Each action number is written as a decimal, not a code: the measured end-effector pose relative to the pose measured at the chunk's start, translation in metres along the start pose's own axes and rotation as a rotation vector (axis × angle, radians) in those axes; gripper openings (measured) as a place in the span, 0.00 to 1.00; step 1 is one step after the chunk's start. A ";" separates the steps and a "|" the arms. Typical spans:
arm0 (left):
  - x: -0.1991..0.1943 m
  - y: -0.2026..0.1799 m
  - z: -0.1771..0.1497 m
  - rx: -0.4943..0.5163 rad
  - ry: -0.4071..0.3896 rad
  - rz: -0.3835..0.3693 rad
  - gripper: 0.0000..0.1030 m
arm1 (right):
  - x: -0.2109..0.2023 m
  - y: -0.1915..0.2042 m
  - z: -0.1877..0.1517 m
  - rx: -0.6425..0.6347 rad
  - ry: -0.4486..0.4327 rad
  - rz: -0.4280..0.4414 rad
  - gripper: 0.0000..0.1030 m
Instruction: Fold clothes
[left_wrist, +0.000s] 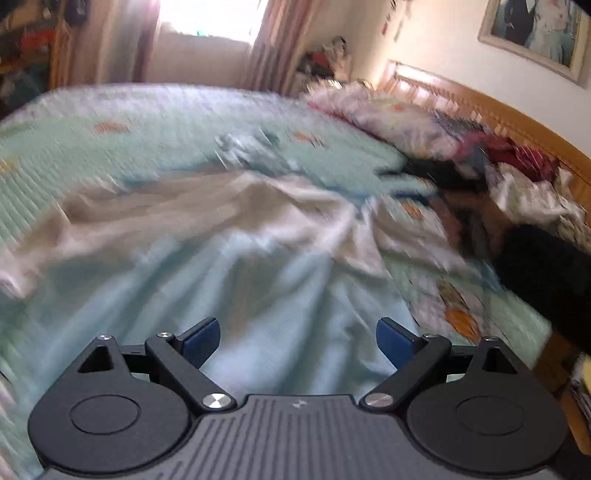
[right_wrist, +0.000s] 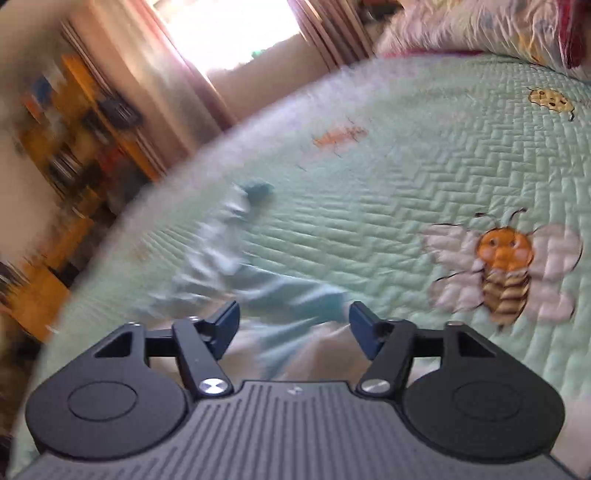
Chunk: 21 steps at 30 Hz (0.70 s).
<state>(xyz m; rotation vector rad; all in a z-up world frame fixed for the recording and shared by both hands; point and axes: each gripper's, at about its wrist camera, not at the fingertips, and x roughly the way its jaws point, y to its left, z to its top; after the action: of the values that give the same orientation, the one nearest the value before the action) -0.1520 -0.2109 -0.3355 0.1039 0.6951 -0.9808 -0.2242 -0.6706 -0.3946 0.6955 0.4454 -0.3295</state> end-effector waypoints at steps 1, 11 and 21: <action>-0.004 0.009 0.011 0.012 -0.023 0.023 0.91 | -0.007 0.000 -0.007 -0.001 -0.005 0.012 0.69; 0.014 0.156 0.099 -0.105 -0.067 0.256 0.95 | -0.086 -0.022 -0.081 0.055 -0.049 -0.023 0.69; 0.131 0.200 0.149 0.092 0.238 0.449 0.83 | -0.082 -0.019 -0.133 -0.005 -0.136 -0.009 0.73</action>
<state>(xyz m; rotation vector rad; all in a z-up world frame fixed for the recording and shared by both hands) 0.1268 -0.2493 -0.3392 0.4439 0.8003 -0.5719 -0.3400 -0.5825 -0.4552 0.6616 0.3199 -0.3813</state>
